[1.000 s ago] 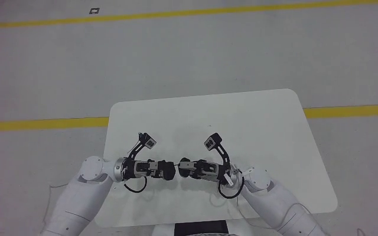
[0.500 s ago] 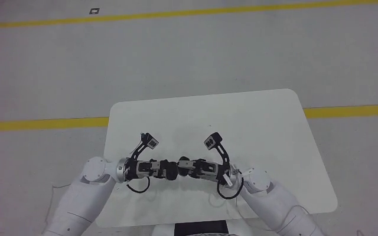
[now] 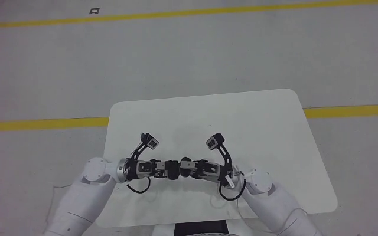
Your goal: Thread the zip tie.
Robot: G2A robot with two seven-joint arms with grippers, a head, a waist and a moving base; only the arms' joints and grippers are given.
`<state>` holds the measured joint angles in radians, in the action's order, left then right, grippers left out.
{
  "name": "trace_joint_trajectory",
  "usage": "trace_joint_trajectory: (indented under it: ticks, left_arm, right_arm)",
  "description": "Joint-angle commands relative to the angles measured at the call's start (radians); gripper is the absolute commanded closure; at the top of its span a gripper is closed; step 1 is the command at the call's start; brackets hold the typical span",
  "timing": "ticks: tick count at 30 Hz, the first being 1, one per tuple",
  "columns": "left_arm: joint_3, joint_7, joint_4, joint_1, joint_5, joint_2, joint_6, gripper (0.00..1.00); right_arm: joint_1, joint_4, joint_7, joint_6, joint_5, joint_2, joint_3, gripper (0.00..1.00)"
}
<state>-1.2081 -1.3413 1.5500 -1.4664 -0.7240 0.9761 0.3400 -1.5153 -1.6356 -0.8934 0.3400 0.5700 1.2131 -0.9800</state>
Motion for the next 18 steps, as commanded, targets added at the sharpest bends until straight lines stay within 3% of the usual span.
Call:
trace_joint_trajectory:
  ticks: [1,4,18]
  left_arm:
    - [0.002,0.000,-0.001,0.002,0.001,0.000,0.000,0.41]
    - [0.003,-0.001,-0.003,0.004,0.002,0.001,0.000,0.51]
    - [-0.013,0.008,-0.007,-0.004,0.018,0.000,0.000,0.58]
  right_arm:
    - [-0.001,0.004,-0.002,0.000,-0.006,0.002,-0.002,1.00]
    - [0.000,0.015,0.001,0.000,-0.033,0.005,-0.003,1.00]
    - [0.002,0.024,0.025,-0.038,-0.150,-0.006,-0.012,1.00]
